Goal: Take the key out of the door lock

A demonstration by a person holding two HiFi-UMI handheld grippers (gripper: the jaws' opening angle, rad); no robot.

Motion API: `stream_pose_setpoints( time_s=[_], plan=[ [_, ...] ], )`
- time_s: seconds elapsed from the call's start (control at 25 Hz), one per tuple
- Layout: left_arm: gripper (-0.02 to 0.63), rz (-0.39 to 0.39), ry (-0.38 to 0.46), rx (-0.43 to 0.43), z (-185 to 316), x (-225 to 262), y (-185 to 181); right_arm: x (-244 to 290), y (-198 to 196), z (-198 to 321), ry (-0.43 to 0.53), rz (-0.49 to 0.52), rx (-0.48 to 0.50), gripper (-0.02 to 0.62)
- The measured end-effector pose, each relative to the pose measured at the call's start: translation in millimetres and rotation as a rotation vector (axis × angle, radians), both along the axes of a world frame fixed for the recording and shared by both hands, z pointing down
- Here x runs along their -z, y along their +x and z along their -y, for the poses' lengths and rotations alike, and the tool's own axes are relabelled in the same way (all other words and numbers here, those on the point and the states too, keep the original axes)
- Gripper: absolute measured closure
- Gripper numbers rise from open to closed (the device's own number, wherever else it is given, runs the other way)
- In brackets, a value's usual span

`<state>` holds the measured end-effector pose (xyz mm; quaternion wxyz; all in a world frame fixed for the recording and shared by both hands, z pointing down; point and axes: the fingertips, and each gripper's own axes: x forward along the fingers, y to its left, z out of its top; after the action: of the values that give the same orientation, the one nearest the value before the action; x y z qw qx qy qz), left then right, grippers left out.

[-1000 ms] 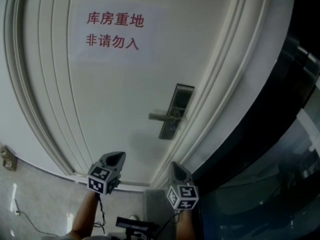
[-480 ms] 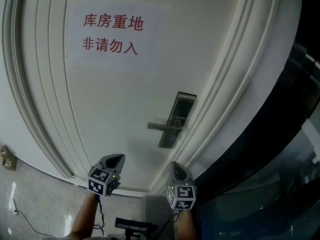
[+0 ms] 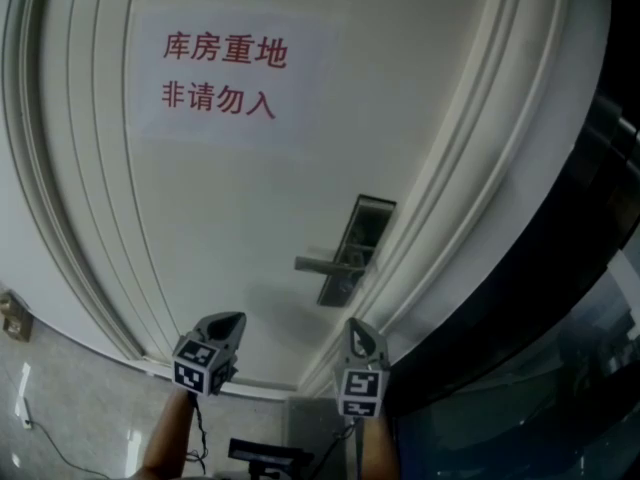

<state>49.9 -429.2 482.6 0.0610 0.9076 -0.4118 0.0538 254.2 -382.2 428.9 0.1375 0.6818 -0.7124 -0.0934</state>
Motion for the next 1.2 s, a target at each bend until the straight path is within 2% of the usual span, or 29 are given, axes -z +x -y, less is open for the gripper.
stream_pose_setpoints(
  time_s=[0.2,0.4,0.56,0.96,1.2],
  plan=[
    [0.598,-0.009,-0.004,0.011,4,-1,-3,2,-1,10,0.019,-0.177,-0.010,0.583],
    [0.598,-0.009,-0.009,0.019,6,-2,-4,7,-7,20,0.050,-0.438,-0.005,0.583],
    [0.598,-0.011,-0.009,0.030,9,-3,-7,7,-8,27,0.068,-0.595,-0.011,0.583],
    [0.598,-0.010,-0.013,0.045,12,-4,-12,9,-8,39,0.081,-0.850,-0.034,0.565],
    [0.598,-0.022,-0.016,0.057,15,-3,-17,11,-7,48,0.089,-0.931,-0.043,0.541]
  ],
)
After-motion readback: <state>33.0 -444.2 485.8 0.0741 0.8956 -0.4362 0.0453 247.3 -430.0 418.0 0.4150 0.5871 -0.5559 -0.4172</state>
